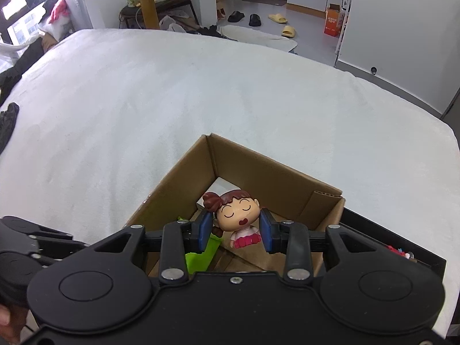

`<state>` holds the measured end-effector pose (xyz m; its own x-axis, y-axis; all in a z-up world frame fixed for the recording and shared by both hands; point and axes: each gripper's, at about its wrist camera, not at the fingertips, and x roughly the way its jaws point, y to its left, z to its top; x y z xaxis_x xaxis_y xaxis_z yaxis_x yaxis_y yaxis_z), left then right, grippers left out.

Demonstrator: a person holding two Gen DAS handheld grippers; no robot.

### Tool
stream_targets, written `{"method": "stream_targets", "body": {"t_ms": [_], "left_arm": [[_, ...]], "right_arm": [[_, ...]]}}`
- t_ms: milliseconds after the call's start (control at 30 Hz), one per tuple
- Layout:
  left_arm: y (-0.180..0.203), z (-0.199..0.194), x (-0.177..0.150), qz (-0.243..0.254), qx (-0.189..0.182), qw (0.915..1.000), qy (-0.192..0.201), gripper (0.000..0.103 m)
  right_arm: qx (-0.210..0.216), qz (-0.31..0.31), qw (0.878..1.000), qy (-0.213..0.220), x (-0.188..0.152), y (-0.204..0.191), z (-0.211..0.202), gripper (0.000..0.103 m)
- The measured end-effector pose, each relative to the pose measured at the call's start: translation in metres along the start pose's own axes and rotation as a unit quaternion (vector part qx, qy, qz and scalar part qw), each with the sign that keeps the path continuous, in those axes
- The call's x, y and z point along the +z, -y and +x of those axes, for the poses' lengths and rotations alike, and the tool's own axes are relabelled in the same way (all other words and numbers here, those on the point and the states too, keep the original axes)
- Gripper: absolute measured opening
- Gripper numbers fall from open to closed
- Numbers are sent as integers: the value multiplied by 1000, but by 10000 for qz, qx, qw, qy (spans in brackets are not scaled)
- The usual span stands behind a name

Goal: Organize rigid objects
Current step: 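Carry the doll figure with the right gripper into the cardboard box and release, then return the right gripper to the tray and grasp the lavender block toy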

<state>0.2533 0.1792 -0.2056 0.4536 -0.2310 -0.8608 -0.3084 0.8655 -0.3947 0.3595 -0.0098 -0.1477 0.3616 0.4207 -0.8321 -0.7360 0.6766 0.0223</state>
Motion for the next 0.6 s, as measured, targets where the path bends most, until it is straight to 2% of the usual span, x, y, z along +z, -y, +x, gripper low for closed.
{"method": "stream_targets", "body": {"t_ms": [133, 200, 433, 600], "left_arm": [[0, -1, 0, -16, 11, 10000, 1, 23], [0, -1, 1, -15, 22, 10000, 0, 23], [0, -1, 3, -62, 69, 10000, -11, 24], [3, 1, 3, -43, 112, 9999, -14, 24]], "right_arm": [[-55, -25, 10000, 52, 0, -4, 8, 37], [-106, -42, 9998, 134, 0, -6, 7, 43], [-16, 224, 9997, 134, -6, 9, -7, 45], [1, 273, 9995, 139, -14, 20, -25, 56]]}}
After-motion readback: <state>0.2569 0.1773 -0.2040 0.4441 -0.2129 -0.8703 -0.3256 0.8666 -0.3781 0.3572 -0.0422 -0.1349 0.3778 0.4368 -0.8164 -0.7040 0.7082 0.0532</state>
